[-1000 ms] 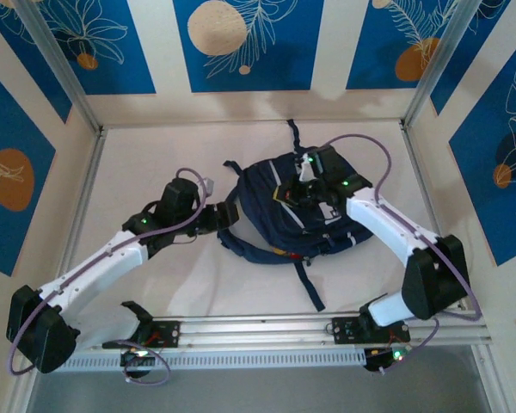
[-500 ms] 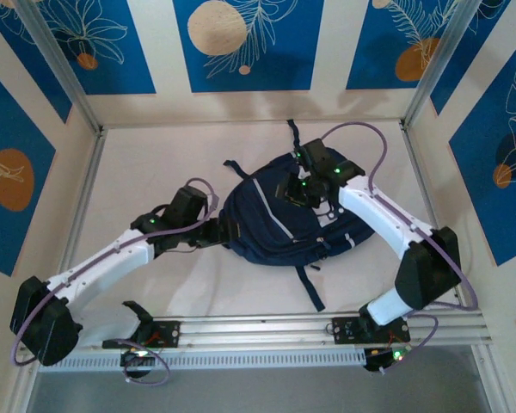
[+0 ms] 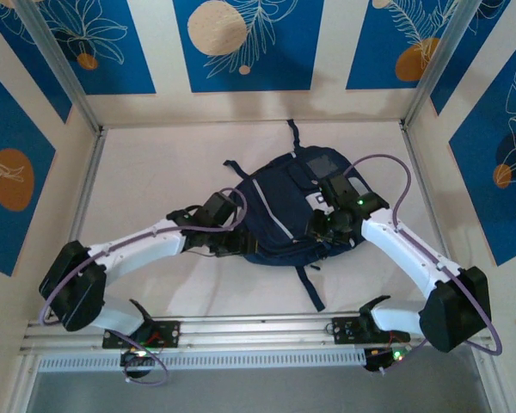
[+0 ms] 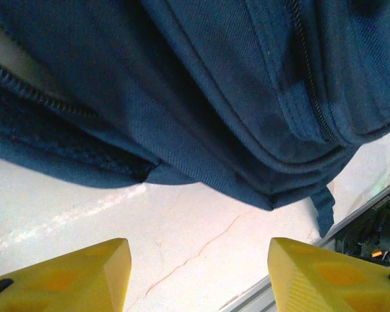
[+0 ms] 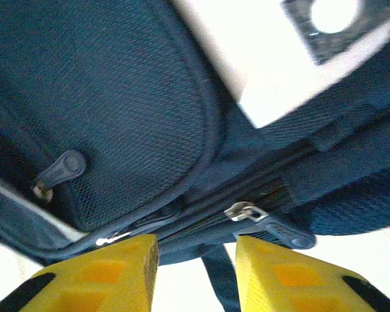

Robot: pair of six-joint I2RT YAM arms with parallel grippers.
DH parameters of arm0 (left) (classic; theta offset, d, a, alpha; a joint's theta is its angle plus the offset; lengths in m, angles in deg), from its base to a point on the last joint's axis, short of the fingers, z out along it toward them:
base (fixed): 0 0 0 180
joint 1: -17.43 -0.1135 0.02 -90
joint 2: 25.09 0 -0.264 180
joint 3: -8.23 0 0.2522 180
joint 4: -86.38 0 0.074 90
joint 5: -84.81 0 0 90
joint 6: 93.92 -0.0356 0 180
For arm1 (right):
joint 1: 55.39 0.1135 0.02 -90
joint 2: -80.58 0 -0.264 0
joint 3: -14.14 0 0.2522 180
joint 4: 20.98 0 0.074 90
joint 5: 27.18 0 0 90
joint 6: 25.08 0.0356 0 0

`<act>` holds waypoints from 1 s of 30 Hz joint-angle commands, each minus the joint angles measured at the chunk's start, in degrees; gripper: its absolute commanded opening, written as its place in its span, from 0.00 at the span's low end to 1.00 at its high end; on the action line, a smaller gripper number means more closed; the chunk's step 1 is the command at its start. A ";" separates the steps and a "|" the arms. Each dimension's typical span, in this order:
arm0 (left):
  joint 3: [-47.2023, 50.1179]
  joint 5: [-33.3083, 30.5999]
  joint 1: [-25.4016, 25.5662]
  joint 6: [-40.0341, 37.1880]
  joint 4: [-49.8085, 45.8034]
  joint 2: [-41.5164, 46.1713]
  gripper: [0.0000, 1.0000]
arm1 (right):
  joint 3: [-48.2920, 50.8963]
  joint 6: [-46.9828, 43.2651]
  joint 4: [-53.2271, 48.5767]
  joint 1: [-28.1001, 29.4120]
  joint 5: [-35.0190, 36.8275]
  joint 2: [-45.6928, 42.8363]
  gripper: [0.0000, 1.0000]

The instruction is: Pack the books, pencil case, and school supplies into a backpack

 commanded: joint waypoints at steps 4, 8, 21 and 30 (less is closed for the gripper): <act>-1.73 -0.01 -2.45 0.25 0.50 0.36 0.57 | -4.66 -10.48 4.26 4.30 -8.03 6.51 0.44; 1.05 0.14 -4.80 1.68 1.60 3.93 0.57 | -7.76 -13.11 4.42 5.11 -8.39 12.20 0.48; 4.87 -0.61 -5.54 0.35 -1.27 10.09 0.56 | -16.34 -18.59 2.81 6.44 -7.18 22.55 0.45; 4.16 -1.20 -5.72 -1.55 -2.16 11.09 0.56 | -15.00 -19.11 2.84 7.99 -19.92 25.44 0.36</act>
